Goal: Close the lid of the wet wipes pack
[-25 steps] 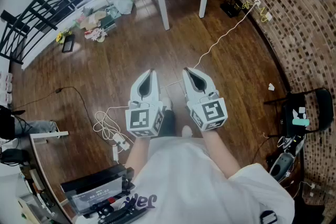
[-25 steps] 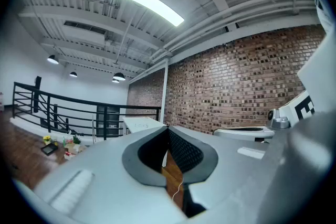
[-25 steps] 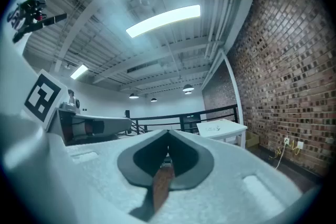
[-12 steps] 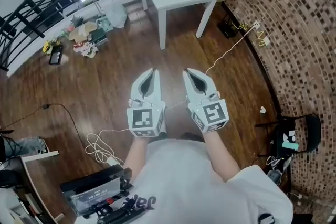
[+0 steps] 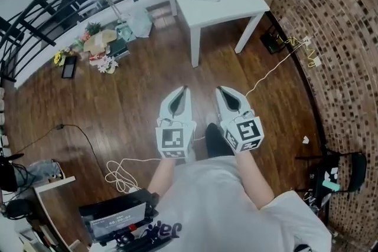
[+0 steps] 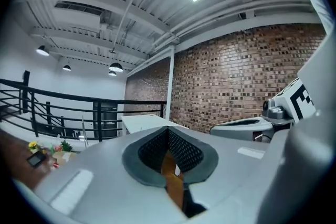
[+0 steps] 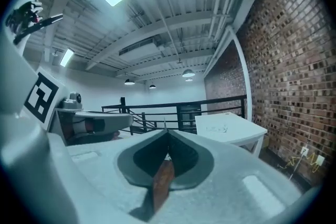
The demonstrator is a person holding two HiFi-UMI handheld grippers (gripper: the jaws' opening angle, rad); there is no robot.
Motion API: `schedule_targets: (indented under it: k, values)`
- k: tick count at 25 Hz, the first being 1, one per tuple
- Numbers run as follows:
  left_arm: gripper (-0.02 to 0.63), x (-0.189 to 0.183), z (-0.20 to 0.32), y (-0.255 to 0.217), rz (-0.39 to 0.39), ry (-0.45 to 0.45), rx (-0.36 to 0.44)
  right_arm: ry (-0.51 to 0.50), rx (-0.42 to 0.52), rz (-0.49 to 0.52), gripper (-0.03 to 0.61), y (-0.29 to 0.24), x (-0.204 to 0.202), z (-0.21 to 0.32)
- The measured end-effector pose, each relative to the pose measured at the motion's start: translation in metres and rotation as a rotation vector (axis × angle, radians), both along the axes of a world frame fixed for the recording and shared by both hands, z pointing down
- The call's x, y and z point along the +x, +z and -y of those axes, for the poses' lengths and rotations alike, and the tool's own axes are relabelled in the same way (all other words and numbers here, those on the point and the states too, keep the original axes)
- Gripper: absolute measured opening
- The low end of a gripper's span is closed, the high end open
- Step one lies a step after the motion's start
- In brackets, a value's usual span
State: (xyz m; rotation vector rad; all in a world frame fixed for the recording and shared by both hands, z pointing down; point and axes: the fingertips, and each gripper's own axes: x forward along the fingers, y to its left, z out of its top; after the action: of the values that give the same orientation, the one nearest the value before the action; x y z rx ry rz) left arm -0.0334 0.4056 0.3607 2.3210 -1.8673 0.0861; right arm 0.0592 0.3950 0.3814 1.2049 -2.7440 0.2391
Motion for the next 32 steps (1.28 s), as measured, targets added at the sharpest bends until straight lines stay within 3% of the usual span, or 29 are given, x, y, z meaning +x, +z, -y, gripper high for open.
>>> schedule_targets:
  k: [5,10,14,21,25,30,32]
  values:
    - [0.015,0.021,0.114,-0.018,0.026,0.003,0.032,-0.114,-0.030,0.028,-0.009,-0.005,0.000,0.111]
    - [0.015,0.031,0.202,-0.024,0.064,0.022,0.067,-0.101,-0.020,0.075,-0.009,-0.011,0.008,0.213]
    - [0.015,0.025,0.252,-0.008,0.071,-0.007,0.017,-0.097,-0.088,0.092,-0.009,0.006,0.006,0.267]
    - [0.015,-0.028,0.382,0.022,0.025,-0.012,0.004,-0.097,-0.091,0.032,-0.009,0.037,-0.036,0.389]
    - [0.015,-0.072,0.469,0.022,-0.047,0.008,-0.012,-0.127,-0.088,-0.046,-0.009,0.039,-0.072,0.464]
    - [0.015,-0.106,0.559,0.030,-0.076,0.049,-0.038,-0.042,-0.025,-0.192,-0.009,0.043,-0.086,0.541]
    - [0.015,-0.105,0.584,0.048,-0.087,0.066,-0.095,-0.038,-0.055,-0.219,-0.009,0.056,-0.086,0.562]
